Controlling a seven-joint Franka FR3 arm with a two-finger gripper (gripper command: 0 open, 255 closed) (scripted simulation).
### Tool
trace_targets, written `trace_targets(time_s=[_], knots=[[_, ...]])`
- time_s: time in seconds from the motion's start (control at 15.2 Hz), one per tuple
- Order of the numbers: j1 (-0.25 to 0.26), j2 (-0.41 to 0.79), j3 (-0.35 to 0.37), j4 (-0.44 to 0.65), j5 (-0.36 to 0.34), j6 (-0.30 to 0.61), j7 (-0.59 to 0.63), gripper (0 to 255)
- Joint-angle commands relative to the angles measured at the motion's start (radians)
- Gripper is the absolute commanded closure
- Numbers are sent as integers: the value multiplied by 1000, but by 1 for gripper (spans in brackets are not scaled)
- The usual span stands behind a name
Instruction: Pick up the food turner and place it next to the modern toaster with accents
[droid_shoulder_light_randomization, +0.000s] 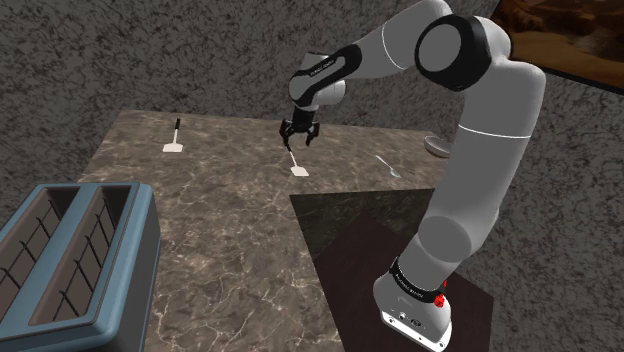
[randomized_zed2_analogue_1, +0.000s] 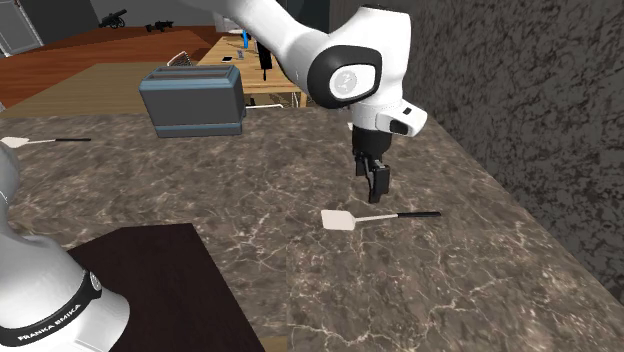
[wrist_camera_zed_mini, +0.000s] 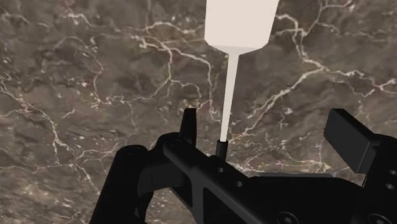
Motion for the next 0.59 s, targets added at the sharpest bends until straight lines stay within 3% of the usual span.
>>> trace_targets(time_s=[0.0, 0.2, 0.53], knots=[[-14, 75, -8, 60, 17, 20, 9, 0], [-30, 161, -13, 134, 36, 36, 24, 0], [-35, 209, -8, 132, 45, 85, 18, 0]])
